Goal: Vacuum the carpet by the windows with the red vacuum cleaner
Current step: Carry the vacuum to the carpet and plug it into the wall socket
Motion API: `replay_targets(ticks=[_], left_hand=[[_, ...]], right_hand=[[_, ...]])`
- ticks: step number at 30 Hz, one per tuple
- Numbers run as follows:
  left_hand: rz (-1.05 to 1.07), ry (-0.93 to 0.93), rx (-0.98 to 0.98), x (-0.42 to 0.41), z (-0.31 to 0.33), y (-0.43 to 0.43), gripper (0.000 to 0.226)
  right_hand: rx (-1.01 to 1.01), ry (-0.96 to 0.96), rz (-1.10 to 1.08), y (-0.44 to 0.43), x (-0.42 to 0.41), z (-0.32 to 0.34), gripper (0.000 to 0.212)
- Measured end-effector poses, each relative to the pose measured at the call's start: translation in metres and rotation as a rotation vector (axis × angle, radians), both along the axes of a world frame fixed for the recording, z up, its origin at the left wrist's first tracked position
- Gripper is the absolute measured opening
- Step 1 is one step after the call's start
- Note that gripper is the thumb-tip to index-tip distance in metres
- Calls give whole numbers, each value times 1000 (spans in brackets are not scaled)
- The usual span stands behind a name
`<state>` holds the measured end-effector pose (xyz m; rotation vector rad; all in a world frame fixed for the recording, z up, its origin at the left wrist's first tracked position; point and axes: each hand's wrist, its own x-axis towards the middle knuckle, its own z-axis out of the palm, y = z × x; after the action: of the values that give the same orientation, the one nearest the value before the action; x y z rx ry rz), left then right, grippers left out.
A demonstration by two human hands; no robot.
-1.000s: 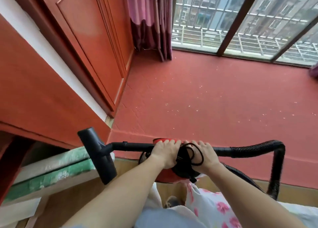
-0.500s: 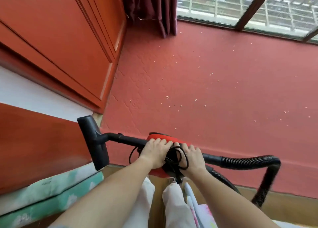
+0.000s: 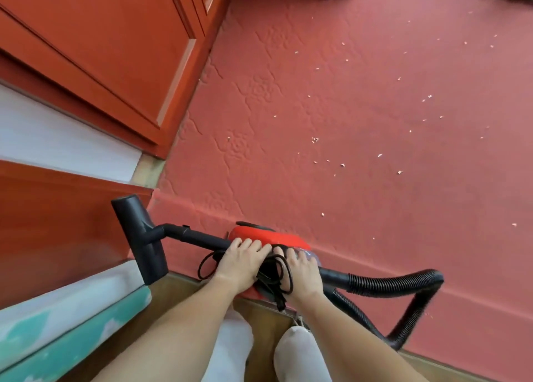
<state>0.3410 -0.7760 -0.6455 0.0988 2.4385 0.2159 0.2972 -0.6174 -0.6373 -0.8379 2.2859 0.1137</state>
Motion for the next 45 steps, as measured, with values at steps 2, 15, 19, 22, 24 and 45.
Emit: replay_targets(ticks=[2,15,19,22,24,45], left_hand=[[0,-9,15,7,-20,-9,56],[-151,-63,142,13,-65,-30,74],[-105,-114,212,8,-62,-44,76],[53,-12,297,-2,-60,-50,61],[135,131,323,-8,-58,-55,55],[636,245,260,-27,-30,-78,10]], right_hand=[[-21,-9,-2,-8,5,-21,60],[-194,-195,-39,-4,10,-67,64],[-166,-284,19,-14,-15,-56,75],[-148,-210,32,-23,-44,-53,75],[-177,-152,36,-30,-59,-57,64],[-110,-199,-234,-11,-110,-92,57]])
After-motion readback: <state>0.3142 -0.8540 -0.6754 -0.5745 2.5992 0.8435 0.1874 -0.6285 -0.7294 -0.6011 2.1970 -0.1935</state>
